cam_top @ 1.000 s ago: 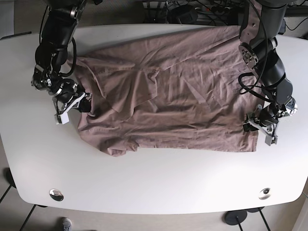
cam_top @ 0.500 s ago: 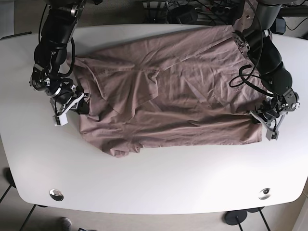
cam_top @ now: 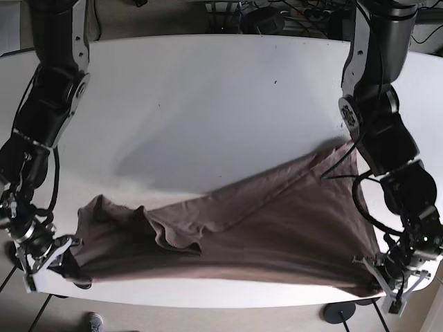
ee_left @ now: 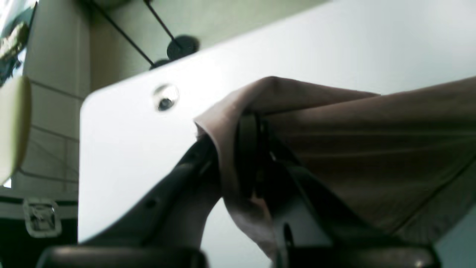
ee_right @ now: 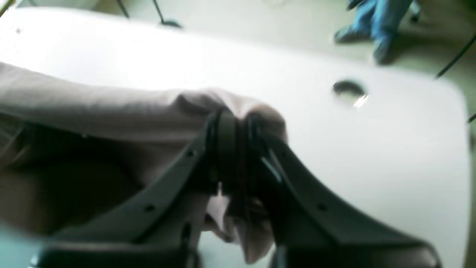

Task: Fold the T-shirt properly
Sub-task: 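Lift the shirt with both grippers and flip it over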

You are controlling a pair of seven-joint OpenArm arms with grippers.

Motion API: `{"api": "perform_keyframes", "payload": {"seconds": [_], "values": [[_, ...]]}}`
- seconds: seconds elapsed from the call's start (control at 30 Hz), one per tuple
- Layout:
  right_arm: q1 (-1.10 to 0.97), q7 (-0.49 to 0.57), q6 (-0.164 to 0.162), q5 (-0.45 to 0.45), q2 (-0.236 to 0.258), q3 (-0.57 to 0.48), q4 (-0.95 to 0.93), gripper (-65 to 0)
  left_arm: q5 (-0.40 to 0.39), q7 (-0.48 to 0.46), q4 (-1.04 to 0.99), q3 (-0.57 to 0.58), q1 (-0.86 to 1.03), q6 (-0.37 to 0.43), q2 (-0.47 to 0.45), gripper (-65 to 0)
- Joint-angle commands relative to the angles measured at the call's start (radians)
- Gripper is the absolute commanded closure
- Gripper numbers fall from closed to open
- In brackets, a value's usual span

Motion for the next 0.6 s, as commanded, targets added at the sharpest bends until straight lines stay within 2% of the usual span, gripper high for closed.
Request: {"api": "perform_keyframes", "payload": {"seconds": [0.03,0.2,0.33,0.43,0.53,0.6], "values": [[0.144,0.030,0.001,0.024,0.033,-0.036,-0.047,-2.1,-0.009,-0.032,-0.045,0.002,-0.144,0.007,-0.015,0.0],[0.410,0.030,0.001,0.023,0.041,-0.106,-0.142,-2.1,-0.005,-0.090,-0.194,0.005,-0.406,0.007,-0.021,0.0],[0.470,-0.024,0.001,0.033,0.042,-0.102,-0.127,-2.1,-0.009,-0.084,-0.199,-0.001,-0.407,0.003,-0.041,0.0],[0.348,-0.048,0.002,0.033,0.042,-0.099,-0.018,-2.1,-0.014,-0.084,-0.151,-0.004,-0.337,0.000,-0.076,0.0],[0.163,-0.065,0.002,0.033,0.033,-0.016,0.103,-2.1,-0.016,-0.084,-0.042,-0.047,-0.184,-0.002,-0.076,0.0],[0.043,-0.085,0.004,0.035,0.001,0.012,0.185,-2.1,-0.016,-0.084,0.030,-0.081,-0.070,-0.004,-0.076,0.0]]}}
